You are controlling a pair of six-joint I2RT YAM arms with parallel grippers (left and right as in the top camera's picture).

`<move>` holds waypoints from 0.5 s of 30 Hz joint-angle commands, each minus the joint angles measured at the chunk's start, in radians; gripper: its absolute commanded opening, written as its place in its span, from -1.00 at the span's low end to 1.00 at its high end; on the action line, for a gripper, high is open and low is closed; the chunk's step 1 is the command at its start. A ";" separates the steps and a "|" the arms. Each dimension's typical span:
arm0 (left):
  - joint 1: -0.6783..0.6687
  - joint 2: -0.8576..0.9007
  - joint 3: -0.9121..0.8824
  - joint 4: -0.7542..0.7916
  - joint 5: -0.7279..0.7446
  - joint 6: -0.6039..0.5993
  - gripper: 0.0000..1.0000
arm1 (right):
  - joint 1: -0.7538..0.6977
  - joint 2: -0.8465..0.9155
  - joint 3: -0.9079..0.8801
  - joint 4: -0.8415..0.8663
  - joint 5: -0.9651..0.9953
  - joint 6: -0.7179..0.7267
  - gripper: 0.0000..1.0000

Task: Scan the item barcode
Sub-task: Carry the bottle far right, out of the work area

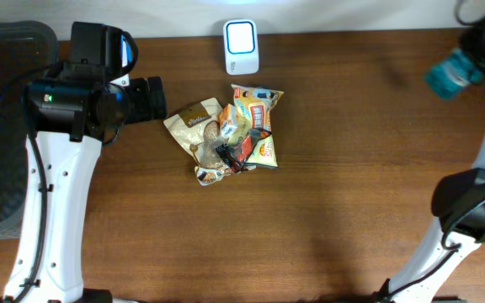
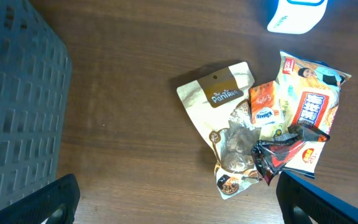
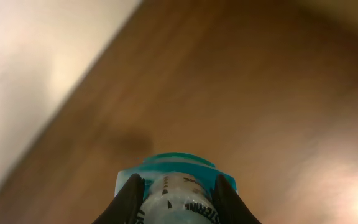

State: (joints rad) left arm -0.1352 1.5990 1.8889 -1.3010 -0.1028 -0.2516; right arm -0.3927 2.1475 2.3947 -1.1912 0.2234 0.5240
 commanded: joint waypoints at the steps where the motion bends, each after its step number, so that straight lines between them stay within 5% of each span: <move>1: 0.007 0.004 0.006 -0.002 -0.007 -0.010 0.98 | -0.082 -0.006 0.015 0.005 0.104 -0.084 -0.92; 15: 0.007 0.004 0.006 -0.002 -0.007 -0.010 0.98 | -0.362 0.183 -0.001 0.079 0.103 -0.087 -0.90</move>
State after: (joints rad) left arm -0.1352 1.5990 1.8889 -1.3010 -0.1024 -0.2516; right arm -0.7197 2.3226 2.3863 -1.1454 0.2985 0.4446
